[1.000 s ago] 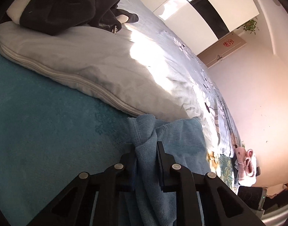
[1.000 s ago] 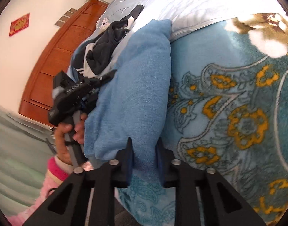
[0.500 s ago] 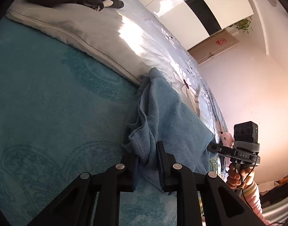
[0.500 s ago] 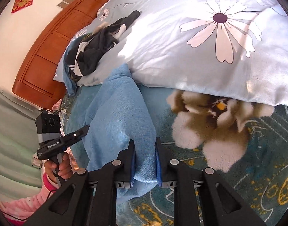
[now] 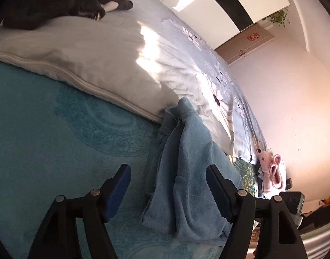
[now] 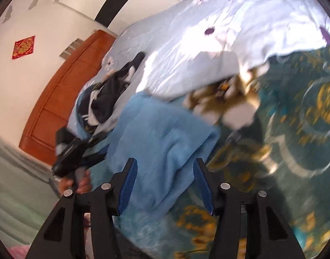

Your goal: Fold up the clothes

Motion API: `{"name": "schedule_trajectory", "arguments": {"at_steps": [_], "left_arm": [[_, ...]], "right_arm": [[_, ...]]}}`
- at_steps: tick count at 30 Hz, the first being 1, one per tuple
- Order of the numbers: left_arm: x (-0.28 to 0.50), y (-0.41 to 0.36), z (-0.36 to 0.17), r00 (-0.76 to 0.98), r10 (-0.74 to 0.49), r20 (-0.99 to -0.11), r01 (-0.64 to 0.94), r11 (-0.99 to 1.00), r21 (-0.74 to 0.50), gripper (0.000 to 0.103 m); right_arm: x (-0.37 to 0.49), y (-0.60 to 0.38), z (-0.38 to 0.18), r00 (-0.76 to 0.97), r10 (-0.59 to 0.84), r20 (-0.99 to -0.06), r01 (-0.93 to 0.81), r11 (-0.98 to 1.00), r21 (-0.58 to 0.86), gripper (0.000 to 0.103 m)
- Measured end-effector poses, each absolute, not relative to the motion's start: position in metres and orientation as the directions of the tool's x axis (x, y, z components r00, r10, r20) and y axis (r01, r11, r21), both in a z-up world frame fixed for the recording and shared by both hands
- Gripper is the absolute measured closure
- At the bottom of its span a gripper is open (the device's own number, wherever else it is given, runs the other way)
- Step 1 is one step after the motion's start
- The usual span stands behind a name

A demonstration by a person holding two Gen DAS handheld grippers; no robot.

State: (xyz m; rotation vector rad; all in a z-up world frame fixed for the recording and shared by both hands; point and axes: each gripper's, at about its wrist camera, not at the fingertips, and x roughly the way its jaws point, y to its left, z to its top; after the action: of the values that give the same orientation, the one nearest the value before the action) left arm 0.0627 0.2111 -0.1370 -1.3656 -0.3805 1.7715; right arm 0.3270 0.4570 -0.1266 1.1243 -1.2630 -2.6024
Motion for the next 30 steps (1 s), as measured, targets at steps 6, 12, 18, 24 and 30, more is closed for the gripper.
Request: {"name": "schedule_trajectory", "arguments": {"at_steps": [6, 12, 18, 24, 30], "left_arm": [[0.074, 0.205, -0.149, -0.020, 0.777, -0.629, -0.432, -0.574, -0.695, 0.027], [0.078, 0.199, -0.151, -0.021, 0.781, -0.624, -0.433, -0.570, -0.699, 0.027], [0.077, 0.194, -0.155, -0.014, 0.802, -0.598, -0.418, -0.548, -0.725, 0.028], [0.074, 0.197, -0.153, -0.007, 0.793, -0.609, -0.425, -0.554, -0.716, 0.027], [0.064, 0.208, -0.150, 0.000, 0.779, -0.627, -0.429, -0.567, -0.704, 0.028]], "right_arm": [[0.326, 0.457, -0.151, -0.746, -0.350, -0.567, -0.320, -0.558, 0.765, 0.056], [0.323, 0.457, -0.161, -0.771, -0.364, -0.522, -0.320, -0.487, 0.813, 0.074], [0.338, 0.466, -0.168, -0.824, -0.382, -0.419, -0.277, -0.374, 0.885, 0.094], [0.356, 0.472, -0.175, -0.798, -0.361, -0.482, -0.334, -0.401, 0.853, 0.094], [0.353, 0.465, -0.158, -0.790, -0.319, -0.524, -0.331, -0.498, 0.801, 0.091]]}}
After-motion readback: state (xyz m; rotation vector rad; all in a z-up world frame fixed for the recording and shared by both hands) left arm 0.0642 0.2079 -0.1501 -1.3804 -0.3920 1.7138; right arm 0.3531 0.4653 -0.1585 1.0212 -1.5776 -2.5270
